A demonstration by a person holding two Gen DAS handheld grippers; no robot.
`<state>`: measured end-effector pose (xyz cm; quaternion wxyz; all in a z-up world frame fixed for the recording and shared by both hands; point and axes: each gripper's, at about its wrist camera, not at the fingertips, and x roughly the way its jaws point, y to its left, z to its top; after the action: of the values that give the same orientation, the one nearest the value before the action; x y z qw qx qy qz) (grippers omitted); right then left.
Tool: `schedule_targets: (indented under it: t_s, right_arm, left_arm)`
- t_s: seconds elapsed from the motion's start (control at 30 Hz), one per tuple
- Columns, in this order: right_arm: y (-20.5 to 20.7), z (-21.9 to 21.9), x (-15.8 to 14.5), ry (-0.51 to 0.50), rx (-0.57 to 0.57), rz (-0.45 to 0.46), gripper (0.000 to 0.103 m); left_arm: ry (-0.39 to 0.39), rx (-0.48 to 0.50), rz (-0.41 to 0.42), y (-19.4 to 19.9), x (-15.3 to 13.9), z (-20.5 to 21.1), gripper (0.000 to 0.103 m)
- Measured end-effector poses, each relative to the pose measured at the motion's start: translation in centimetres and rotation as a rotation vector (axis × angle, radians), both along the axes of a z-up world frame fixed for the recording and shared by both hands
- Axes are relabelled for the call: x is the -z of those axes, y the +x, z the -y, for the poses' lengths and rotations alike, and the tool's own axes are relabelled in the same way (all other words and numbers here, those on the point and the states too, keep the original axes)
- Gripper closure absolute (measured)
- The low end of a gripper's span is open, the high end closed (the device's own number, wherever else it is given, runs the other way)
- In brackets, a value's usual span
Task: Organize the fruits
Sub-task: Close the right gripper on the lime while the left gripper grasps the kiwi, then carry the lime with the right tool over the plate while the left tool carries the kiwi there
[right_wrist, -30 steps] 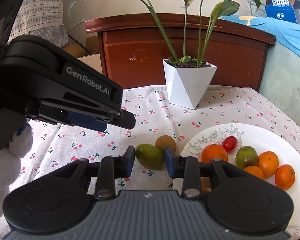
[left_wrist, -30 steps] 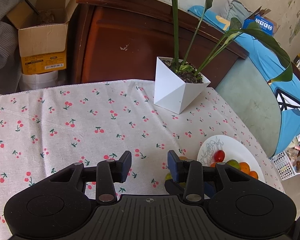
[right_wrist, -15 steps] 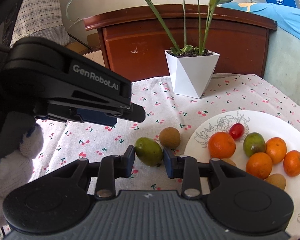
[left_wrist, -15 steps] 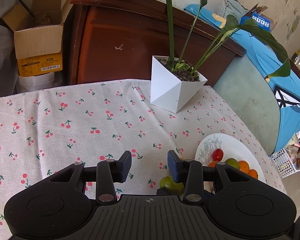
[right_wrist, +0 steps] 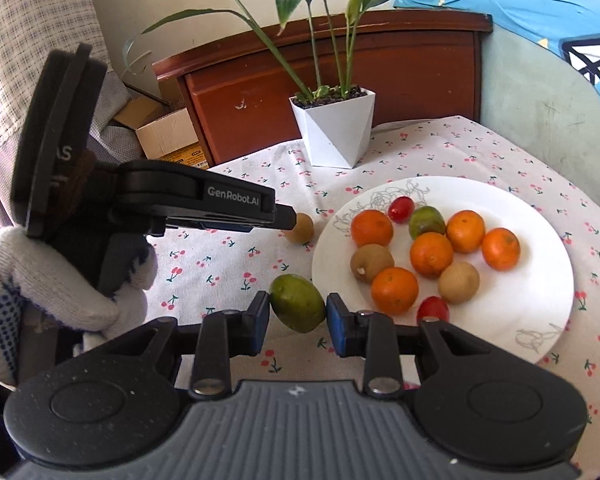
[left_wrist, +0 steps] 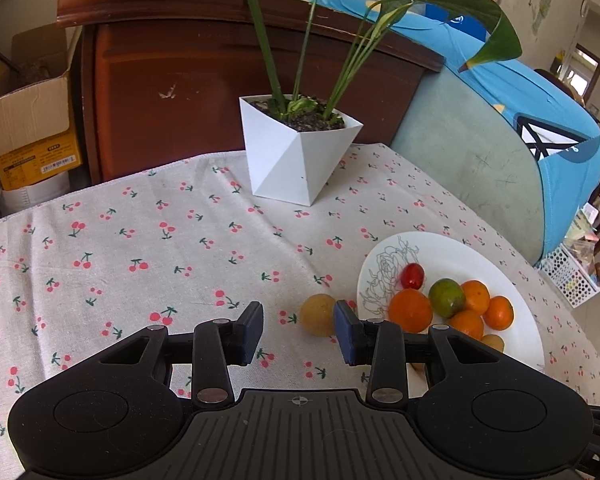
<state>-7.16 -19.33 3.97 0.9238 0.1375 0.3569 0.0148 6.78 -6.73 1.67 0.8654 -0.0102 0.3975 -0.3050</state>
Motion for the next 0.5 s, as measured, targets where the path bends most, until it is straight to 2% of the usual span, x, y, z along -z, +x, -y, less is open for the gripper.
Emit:
schedule_targets:
  t_s: [0.13, 0.4, 0.5]
  right_arm:
    - [-0.8, 0.4, -0.6, -0.009, 0.005, 0.026, 0.072]
    - [-1.3, 1.4, -0.5, 0.029, 0.028, 0.030, 0.072]
    - [-1.5, 1.9, -0.6, 0.039, 0.046, 0.030, 0.071]
  left_arm:
    - [-0.013, 0.019, 0.001, -0.1, 0.3, 0.7, 0.068]
    - [0.024, 0.025, 0.006, 0.0, 1.4, 1.8, 0.069]
    - [0.016, 0.024, 0.012, 0.0, 1.6, 2.0, 0.076]
